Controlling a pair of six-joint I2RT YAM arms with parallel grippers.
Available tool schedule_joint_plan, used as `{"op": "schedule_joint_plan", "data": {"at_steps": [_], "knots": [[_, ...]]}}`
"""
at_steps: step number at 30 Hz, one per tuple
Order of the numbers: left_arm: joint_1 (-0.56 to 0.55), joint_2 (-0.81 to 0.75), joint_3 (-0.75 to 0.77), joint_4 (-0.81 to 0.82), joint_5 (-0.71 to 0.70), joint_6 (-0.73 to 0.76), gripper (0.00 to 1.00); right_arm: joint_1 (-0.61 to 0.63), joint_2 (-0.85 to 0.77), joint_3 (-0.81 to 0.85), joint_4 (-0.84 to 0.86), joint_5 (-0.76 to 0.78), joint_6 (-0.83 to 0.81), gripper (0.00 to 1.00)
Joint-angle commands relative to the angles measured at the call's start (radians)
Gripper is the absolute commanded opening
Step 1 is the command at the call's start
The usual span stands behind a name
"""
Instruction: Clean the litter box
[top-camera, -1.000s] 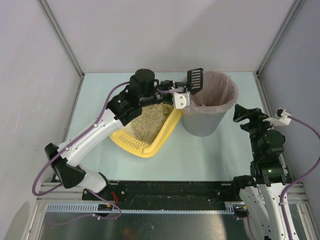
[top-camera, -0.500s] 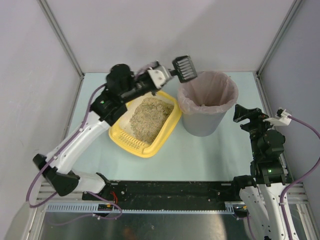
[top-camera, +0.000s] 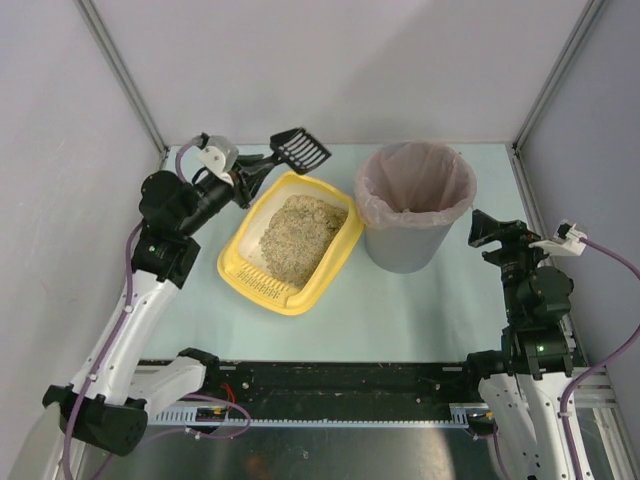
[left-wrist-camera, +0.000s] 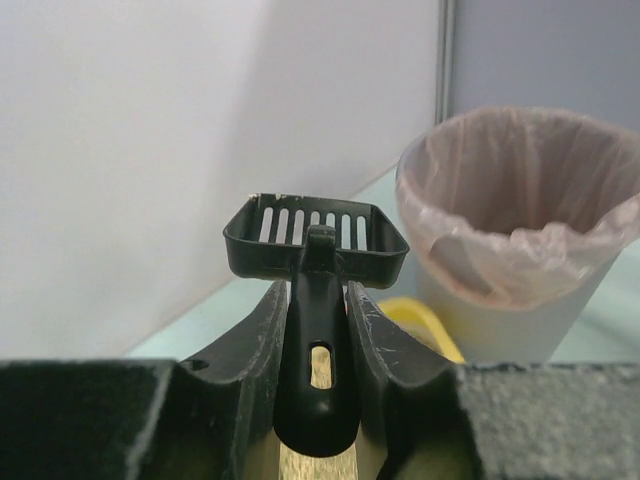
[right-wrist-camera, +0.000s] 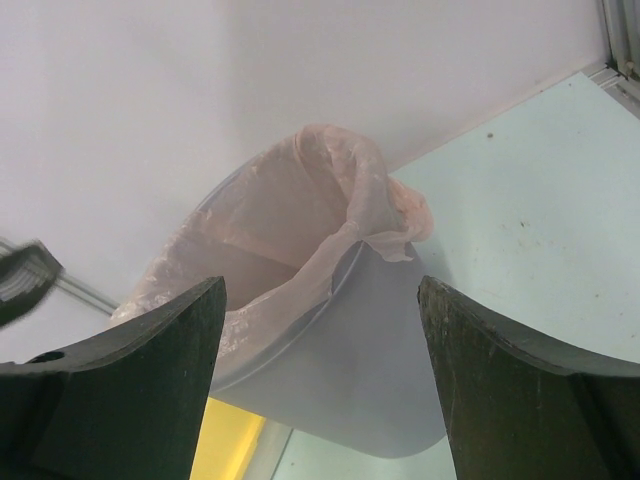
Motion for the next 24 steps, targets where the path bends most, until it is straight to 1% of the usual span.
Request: {"op": "schedule_joint_plan", "data": {"at_steps": [1,4,7,9,11,13,16,17,20,24], "knots": [[0.105,-0.025,-0.088,-0.013,0.108,-0.097,0.0,0.002,-0.02,0.001,0.03,0.024,0.01,0.82],[0.138,-0.018,-0.133,-0.075,0.065,-0.079,0.0,0.002,-0.021,0.002,0.035,0.024,0.018,0.82],[0.138,0.004,-0.176,-0.102,0.048,-0.039,0.0,0.002,-0.018,-0.006,0.047,0.02,0.031,0.82],[0.138,0.018,-0.181,-0.129,0.031,-0.01,0.0,0.002,-0.012,-0.01,0.055,0.014,0.039,0.82],[0.138,0.027,-0.161,-0.195,-0.018,0.024,0.0,0.002,-0.006,-0.012,0.058,0.015,0.047,0.82],[0.136,0.038,-0.151,-0.227,-0.07,0.03,0.0,0.001,0.006,-0.016,0.062,0.017,0.064,0.82],[0.133,0.071,-0.136,-0.313,-0.06,0.057,0.0,0.0,0.015,-0.024,0.076,0.012,0.076,0.82],[0.132,0.079,-0.132,-0.347,-0.029,0.077,0.0,0.0,0.017,-0.024,0.075,0.014,0.077,0.81],[0.122,0.116,-0.11,-0.399,0.0,0.1,0.0,0.002,0.026,-0.027,0.076,0.015,0.085,0.81],[0.119,0.15,-0.095,-0.442,-0.004,0.113,0.0,0.003,0.028,-0.029,0.075,0.017,0.087,0.81]]}}
